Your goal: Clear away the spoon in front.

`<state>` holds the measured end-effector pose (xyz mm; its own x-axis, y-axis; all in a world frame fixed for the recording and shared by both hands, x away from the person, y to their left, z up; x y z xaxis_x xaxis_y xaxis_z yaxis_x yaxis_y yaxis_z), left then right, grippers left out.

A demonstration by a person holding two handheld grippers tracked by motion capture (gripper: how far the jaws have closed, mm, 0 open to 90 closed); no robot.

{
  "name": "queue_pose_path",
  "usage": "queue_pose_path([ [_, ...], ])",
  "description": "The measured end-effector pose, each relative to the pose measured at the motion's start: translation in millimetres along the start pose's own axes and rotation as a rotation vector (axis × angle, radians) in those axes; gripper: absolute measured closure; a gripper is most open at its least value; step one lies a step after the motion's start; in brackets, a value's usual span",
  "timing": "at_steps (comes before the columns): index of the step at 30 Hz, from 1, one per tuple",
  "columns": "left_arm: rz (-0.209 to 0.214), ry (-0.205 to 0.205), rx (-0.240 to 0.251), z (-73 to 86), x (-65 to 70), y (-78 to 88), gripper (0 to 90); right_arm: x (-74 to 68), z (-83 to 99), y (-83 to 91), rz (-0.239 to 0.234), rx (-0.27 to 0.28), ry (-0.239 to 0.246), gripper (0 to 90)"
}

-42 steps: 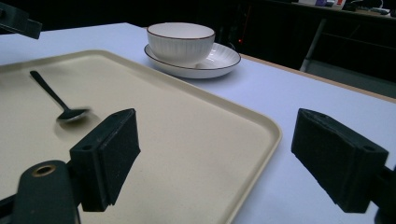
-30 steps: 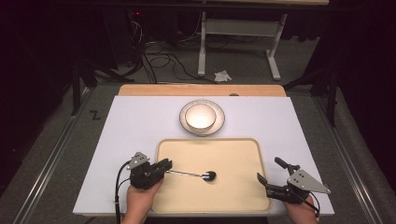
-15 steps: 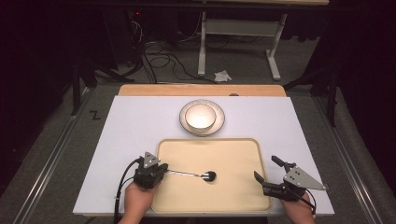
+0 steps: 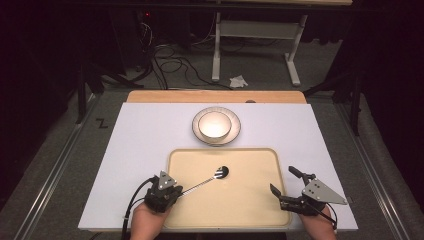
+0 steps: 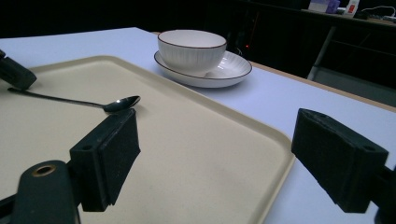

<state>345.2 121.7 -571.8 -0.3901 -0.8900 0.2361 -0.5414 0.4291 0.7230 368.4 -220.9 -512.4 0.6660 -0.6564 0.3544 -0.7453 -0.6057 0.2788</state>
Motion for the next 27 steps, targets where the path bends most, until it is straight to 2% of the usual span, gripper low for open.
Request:
queue_pose_path([
  [4, 0.032, 0.009, -0.008, 1.8, 3.0, 0.9, 88.9, 1.1, 0.4, -0.9, -0.003, 0.002, 0.003, 16.0],
  [6, 0.049, 0.006, -0.001, 0.5, 2.8, 0.7, 83.6, 1.1, 0.7, -2.1, -0.006, 0.001, 0.003, 16.0],
  [9, 0.058, 0.013, 0.017, -3.0, 4.0, 0.4, 82.3, 0.7, 0.3, -3.0, -0.008, 0.0, 0.005, 16.0],
  [13, 0.04, 0.011, 0.019, -6.1, 6.7, -3.0, 77.9, 0.4, -0.2, -2.2, -0.005, -0.002, 0.009, 16.0],
  [14, 0.025, 0.011, 0.005, -5.6, 6.2, -4.5, 78.3, 0.4, -0.2, -2.0, -0.006, 0.001, 0.013, 16.0],
  [16, 0.005, -0.007, -0.007, -5.3, 4.9, -5.7, 85.7, 0.0, 0.8, -0.8, -0.007, -0.006, 0.005, 16.0],
  [17, 0.008, -0.006, -0.013, -5.3, 4.4, -5.4, 89.4, 0.7, 1.1, 0.0, -0.003, -0.004, 0.007, 16.0],
  [22, 0.06, -0.02, -0.032, 0.1, 8.0, -1.9, 90.0, 3.1, 1.6, 1.6, 0.004, 0.002, 0.001, 16.0],
  [27, 0.055, -0.037, -0.042, 4.7, 14.3, 0.7, 90.0, -0.9, 0.7, -0.9, -0.009, -0.004, 0.002, 16.0],
])
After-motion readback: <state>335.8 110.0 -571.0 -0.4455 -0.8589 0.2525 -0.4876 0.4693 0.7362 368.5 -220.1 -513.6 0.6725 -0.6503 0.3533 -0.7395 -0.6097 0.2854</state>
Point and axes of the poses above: each handheld gripper's, and its own axes: y roughly backward along the jaws, z roughly out of its underside, x roughly to its right, the point moved 8 cm from there along -y, roughly forward along the jaws, and after that the axes turned 14 degrees about y, right-handed, at the moved point
